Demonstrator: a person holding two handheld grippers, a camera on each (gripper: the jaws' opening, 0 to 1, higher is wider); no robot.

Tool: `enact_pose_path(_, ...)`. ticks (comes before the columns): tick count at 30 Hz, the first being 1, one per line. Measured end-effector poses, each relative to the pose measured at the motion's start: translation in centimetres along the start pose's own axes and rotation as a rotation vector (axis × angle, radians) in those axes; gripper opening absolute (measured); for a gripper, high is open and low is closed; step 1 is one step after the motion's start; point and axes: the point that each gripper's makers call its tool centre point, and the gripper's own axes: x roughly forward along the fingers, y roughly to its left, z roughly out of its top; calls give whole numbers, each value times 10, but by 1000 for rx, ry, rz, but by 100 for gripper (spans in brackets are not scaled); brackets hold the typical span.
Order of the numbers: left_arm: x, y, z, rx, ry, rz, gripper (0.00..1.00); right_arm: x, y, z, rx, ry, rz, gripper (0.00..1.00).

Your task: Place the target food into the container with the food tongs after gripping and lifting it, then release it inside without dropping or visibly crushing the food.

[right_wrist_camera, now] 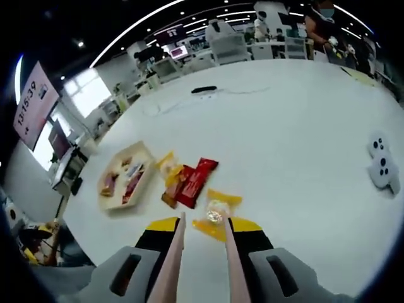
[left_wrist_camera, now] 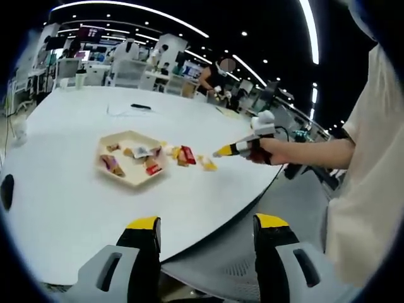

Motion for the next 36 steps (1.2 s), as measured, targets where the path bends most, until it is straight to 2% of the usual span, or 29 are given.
enact_pose_path(17, 1, 9, -3, -23, 18, 9, 59, 19, -14, -4, -56, 73, -84, 30)
enact_pose_path(25, 3, 11, -5, -32, 24, 7, 59, 27, -12, 4, -55, 72, -102, 29)
enact_pose_path(36, 4, 12, -7, -42, 30, 9, 59, 35, -11, 3, -105, 75, -137, 29)
